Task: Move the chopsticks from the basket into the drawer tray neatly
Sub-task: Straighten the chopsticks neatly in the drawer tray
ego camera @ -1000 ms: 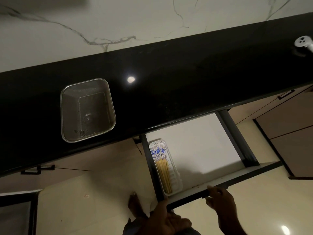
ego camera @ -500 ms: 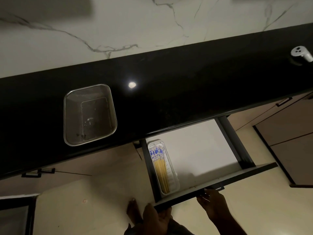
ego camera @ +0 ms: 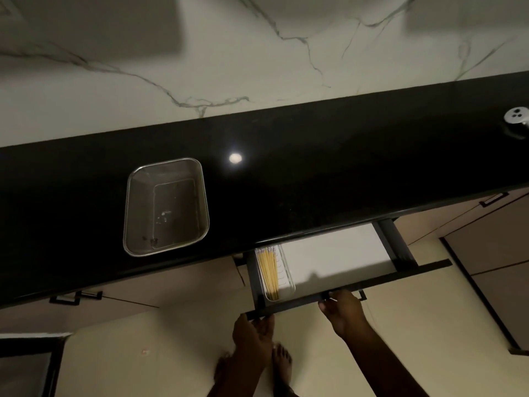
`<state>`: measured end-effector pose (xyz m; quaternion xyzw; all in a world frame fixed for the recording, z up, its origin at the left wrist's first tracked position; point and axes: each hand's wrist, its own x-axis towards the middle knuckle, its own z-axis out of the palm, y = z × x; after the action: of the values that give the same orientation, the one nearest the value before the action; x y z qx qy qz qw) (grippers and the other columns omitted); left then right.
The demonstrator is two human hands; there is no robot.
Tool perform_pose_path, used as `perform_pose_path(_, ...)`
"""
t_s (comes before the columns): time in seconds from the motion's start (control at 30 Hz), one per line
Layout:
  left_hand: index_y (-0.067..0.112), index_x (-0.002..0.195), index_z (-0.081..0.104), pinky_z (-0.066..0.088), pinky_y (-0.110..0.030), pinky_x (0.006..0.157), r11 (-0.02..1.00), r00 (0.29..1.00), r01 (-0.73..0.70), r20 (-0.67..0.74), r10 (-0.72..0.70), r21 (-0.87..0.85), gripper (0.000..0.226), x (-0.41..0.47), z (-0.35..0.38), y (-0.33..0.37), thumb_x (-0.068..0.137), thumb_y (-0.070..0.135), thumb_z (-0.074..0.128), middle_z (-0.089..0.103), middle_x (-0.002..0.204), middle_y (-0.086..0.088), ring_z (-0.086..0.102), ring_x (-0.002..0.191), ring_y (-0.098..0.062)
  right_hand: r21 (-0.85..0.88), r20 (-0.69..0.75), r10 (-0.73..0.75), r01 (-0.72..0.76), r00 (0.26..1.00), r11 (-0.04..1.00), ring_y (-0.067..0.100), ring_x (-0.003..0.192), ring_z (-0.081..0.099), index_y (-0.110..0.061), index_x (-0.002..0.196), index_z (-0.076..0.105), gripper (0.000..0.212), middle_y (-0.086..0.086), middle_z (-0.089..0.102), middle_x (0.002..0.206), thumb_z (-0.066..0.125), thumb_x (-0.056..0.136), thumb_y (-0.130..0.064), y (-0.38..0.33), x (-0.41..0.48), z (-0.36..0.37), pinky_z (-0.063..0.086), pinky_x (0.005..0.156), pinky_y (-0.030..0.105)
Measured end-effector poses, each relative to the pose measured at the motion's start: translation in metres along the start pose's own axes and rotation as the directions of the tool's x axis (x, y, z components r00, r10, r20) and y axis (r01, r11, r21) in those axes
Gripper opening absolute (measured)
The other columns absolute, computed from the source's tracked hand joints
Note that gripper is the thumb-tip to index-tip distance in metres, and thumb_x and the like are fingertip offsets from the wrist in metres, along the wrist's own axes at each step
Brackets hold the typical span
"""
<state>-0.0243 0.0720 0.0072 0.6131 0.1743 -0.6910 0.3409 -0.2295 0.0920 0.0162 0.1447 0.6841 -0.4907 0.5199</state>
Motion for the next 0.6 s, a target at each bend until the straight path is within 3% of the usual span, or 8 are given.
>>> perform_pose_path(0.03, -0.005, 0.139, 0.045, 0.046, -0.048, 0.104, 0.996, 1.000, 0.013, 0.013, -0.012, -0.086, 0.044, 0.001, 0.008, 0.005, 0.105, 0.023, 0.044, 0.050, 0.143, -0.029, 0.050, 0.131, -0.045, 0.026, 0.012, 0.012, -0.012, 1.000, 1.000, 0.029, 0.089, 0.057, -0.001, 0.084, 0.057, 0.014, 0.019, 0.058, 0.094, 0.051, 0.092, 0.008, -0.006, 0.000, 0.007, 0.052, 0.077, 0.037)
perform_pose_path(0.13, -0.004, 0.139, 0.047, 0.048, -0.045, 0.100, 0.999, 0.999, -0.030, 0.032, 0.030, -0.018, 0.043, 0.001, 0.027, 0.022, 0.103, 0.018, 0.046, 0.054, 0.139, -0.029, 0.053, 0.128, -0.044, 0.023, 0.023, 0.010, -0.011, 1.000, 1.000, 0.024, 0.071, 0.051, -0.003, 0.084, 0.058, 0.018, 0.015, 0.053, 0.080, 0.047, 0.090, 0.010, -0.025, 0.007, 0.030, 0.047, 0.060, 0.033)
perform_pose_path(0.23, -0.004, 0.140, 0.045, 0.043, -0.047, 0.109, 0.997, 0.995, -0.075, 0.075, 0.072, 0.032, 0.040, -0.002, 0.043, 0.039, 0.104, 0.013, 0.046, 0.058, 0.129, -0.027, 0.056, 0.124, -0.041, 0.005, 0.065, -0.008, 0.008, 0.998, 1.000, 0.021, 0.073, 0.052, -0.006, 0.087, 0.061, 0.017, 0.012, 0.054, 0.077, 0.052, 0.090, 0.007, -0.040, 0.009, 0.049, 0.050, 0.069, 0.033)
perform_pose_path(0.3, -0.005, 0.140, 0.046, 0.041, -0.047, 0.110, 0.991, 0.988, -0.117, 0.111, 0.110, 0.059, 0.039, -0.002, 0.056, 0.046, 0.103, 0.007, 0.043, 0.062, 0.117, -0.027, 0.062, 0.108, -0.036, -0.020, 0.085, -0.013, 0.014, 0.996, 1.000, 0.021, 0.068, 0.050, -0.006, 0.086, 0.061, 0.014, 0.011, 0.050, 0.072, 0.053, 0.091, 0.004, -0.050, 0.012, 0.063, 0.049, 0.068, 0.032)
perform_pose_path(0.4, -0.007, 0.144, 0.041, 0.034, -0.050, 0.117, 0.977, 0.968, -0.198, 0.174, 0.183, 0.074, 0.046, -0.001, 0.076, 0.058, 0.099, -0.002, 0.037, 0.050, 0.137, -0.039, 0.061, 0.089, -0.029, -0.080, 0.117, -0.022, 0.031, 0.993, 0.996, 0.022, 0.059, 0.048, -0.002, 0.081, 0.058, 0.018, 0.013, 0.046, 0.066, 0.045, 0.091, 0.007, -0.065, 0.016, 0.081, 0.050, 0.064, 0.033)
perform_pose_path(0.47, -0.007, 0.149, 0.033, 0.032, -0.050, 0.119, 0.962, 0.951, -0.253, 0.207, 0.230, 0.097, 0.054, 0.005, 0.087, 0.066, 0.095, -0.009, 0.033, 0.047, 0.116, -0.051, 0.063, 0.081, -0.026, -0.046, 0.143, -0.030, 0.037, 0.989, 0.998, 0.022, 0.058, 0.046, -0.002, 0.076, 0.056, 0.024, 0.013, 0.044, 0.064, 0.043, 0.095, 0.007, -0.077, 0.018, 0.096, 0.051, 0.076, 0.036)
perform_pose_path(0.53, -0.008, 0.147, 0.036, 0.032, -0.051, 0.118, 0.960, 0.945, -0.264, 0.222, 0.240, 0.088, 0.055, 0.007, 0.098, 0.075, 0.092, -0.012, 0.032, 0.051, 0.085, -0.030, 0.063, 0.107, -0.043, -0.027, 0.150, -0.040, 0.044, 0.988, 0.999, 0.021, 0.057, 0.045, -0.004, 0.073, 0.053, 0.029, 0.013, 0.042, 0.064, 0.041, 0.098, 0.006, -0.086, 0.019, 0.110, 0.050, 0.078, 0.037)
perform_pose_path(0.6, -0.008, 0.136, 0.049, 0.032, -0.052, 0.118, 0.973, 0.952, -0.230, 0.213, 0.218, 0.033, 0.047, 0.011, 0.104, 0.081, 0.092, -0.012, 0.034, 0.055, 0.087, -0.019, 0.056, 0.113, -0.038, -0.021, 0.146, -0.039, 0.043, 0.989, 0.999, 0.021, 0.059, 0.044, -0.003, 0.076, 0.054, 0.029, 0.013, 0.041, 0.063, 0.037, 0.097, 0.008, -0.092, 0.019, 0.120, 0.049, 0.090, 0.040)
